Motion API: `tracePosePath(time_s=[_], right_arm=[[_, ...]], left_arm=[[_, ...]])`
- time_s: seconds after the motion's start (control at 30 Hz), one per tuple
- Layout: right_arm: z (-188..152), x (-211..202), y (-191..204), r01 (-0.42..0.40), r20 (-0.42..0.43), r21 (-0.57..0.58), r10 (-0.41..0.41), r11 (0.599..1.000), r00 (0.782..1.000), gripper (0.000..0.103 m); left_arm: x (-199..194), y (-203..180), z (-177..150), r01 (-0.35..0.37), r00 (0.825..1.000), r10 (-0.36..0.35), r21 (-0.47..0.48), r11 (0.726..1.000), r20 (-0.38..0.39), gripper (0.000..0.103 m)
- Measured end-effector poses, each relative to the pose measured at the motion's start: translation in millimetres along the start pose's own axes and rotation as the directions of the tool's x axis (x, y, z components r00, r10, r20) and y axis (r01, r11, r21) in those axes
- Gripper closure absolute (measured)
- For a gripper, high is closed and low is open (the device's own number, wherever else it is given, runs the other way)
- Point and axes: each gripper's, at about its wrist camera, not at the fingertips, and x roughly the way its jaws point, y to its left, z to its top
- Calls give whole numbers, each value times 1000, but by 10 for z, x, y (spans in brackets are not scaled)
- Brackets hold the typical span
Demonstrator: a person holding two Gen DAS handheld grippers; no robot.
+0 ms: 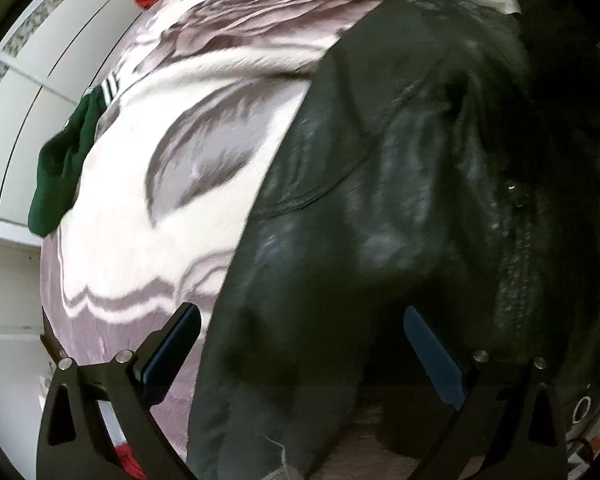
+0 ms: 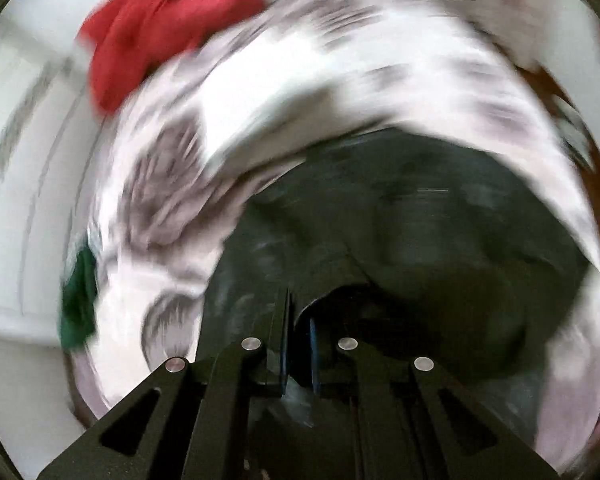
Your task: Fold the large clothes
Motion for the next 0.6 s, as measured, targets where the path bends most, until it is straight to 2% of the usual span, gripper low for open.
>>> tracePosePath(time_s=[0.07, 0.13, 0.2, 0.27, 0.3, 0.33, 0.37, 0.4, 0.43, 0.47, 0.5, 0.53, 0.6], right_arm=[[-7, 502, 304, 1, -98, -96, -11, 995, 995, 93], [-79, 798, 447, -64, -192, -116, 41, 991, 981, 85], [-205, 724, 149, -177, -242, -21, 166, 984, 956, 80], [-352, 396, -268, -226, -197, 72, 236, 971, 952, 52], [-461, 153, -538, -215, -160, 105, 230, 971, 960, 49], [-563, -67, -817, -177, -125, 138, 194, 974, 973, 48], [-655, -250, -1140, -101, -97, 169, 119, 980, 988, 48], [-767, -413, -1490, 17, -85, 191, -1, 981, 996, 48], [-882, -511, -1826, 140, -92, 210, -123, 968, 988, 47], [-959, -512, -2060, 213, -113, 222, -192, 952, 975, 45], [-1043, -449, -2364, 264, -155, 241, -232, 934, 960, 45], [-1092, -354, -2583, 268, -182, 257, -226, 928, 957, 45], [-1109, -51, -2890, 228, -224, 242, -175, 943, 959, 45]], left_arm=[[63, 97, -53, -1, 1000, 1, -16, 1000, -7, 0], [103, 168, -93, 6, 1000, -7, -32, 999, -22, 0], [101, 262, -125, 13, 1000, -14, -61, 998, -21, 0], [75, 285, -142, 12, 1000, -14, -73, 997, -23, 0], [58, 287, -143, 13, 1000, -15, -82, 997, -22, 0], [38, 292, -140, 11, 1000, -13, -91, 996, -22, 0], [16, 291, -130, 9, 1000, -11, -98, 995, -21, 0], [-5, 275, -114, 5, 1000, -8, -103, 995, -21, 0], [-24, 245, -96, 0, 1000, -3, -106, 994, -22, 0], [-46, 200, -78, -5, 1000, 2, -106, 994, -22, 0], [-68, 156, -57, -11, 1000, 9, -105, 994, -21, 0], [-88, 113, -25, -17, 1000, 16, -104, 994, -18, 0], [-137, -15, 51, -34, 999, 33, -103, 994, -9, 0]])
